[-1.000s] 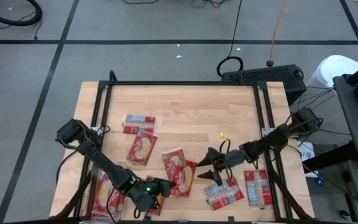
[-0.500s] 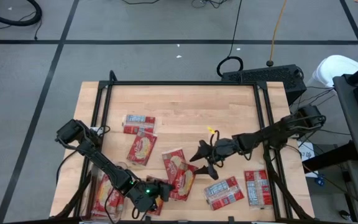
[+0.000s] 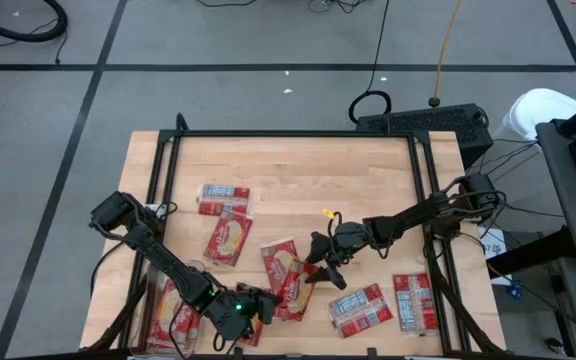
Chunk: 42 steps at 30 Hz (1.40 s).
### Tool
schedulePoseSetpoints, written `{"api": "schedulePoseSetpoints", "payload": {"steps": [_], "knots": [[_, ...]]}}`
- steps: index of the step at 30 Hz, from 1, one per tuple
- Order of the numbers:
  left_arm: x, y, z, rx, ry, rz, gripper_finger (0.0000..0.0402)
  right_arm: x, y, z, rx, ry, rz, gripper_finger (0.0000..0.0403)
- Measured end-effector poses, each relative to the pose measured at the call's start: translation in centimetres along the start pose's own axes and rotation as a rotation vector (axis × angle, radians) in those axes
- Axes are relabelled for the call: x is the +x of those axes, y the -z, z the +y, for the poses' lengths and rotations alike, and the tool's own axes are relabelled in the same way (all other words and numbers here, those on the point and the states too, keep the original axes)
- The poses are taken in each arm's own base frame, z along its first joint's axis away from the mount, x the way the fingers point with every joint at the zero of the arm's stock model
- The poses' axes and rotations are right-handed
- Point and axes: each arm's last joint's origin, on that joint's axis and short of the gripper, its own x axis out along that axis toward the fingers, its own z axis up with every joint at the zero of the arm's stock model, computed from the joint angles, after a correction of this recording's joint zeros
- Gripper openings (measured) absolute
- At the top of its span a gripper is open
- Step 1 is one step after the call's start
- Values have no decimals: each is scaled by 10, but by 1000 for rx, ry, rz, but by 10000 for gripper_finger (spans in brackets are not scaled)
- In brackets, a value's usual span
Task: Sort popcorn bags into baskets
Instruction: Put the popcorn bag into the transparent bin
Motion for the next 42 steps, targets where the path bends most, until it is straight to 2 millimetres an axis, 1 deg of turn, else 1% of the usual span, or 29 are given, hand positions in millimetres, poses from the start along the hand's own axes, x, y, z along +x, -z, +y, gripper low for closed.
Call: {"api": "schedulePoseSetpoints", "payload": {"steps": [6,8,10,13,17,20,22,25,27,30,32,34,35,38,42], "knots": [[1,4,0,-247,-13,79,42,0,0,0,-22,-16,2,80],[1,4,0,-292,-21,98,59,0,0,0,-28,-25,4,38],[-2,2,1,-348,-51,151,85,-2,-3,1,-37,-25,-5,14],[-7,2,5,-483,-142,275,132,-8,-10,6,-64,-31,-21,17],[-23,2,15,-684,-296,425,190,-28,-14,16,-98,-42,-50,18],[-39,4,23,-860,-394,464,220,-46,-17,23,-122,-13,-125,9],[-50,7,30,-986,-446,447,229,-57,-14,26,-131,45,-171,7],[-65,19,41,-1216,-523,396,227,-69,-7,31,-155,137,-249,11],[-75,28,46,-1338,-555,368,216,-76,-6,35,-181,188,-339,14],[-89,48,56,-1574,-615,310,197,-83,-3,41,-234,262,-484,14],[-97,60,60,-1727,-610,234,185,-86,-3,44,-266,296,-577,13],[-99,72,63,-1850,-559,146,175,-88,-5,47,-302,302,-648,13],[-99,76,64,-1887,-523,107,171,-88,-6,49,-318,300,-673,13],[-99,84,66,-1921,-432,28,167,-84,-8,50,-348,289,-723,13],[-106,90,72,-1941,-424,-36,175,-78,-6,51,-358,244,-784,13]]}}
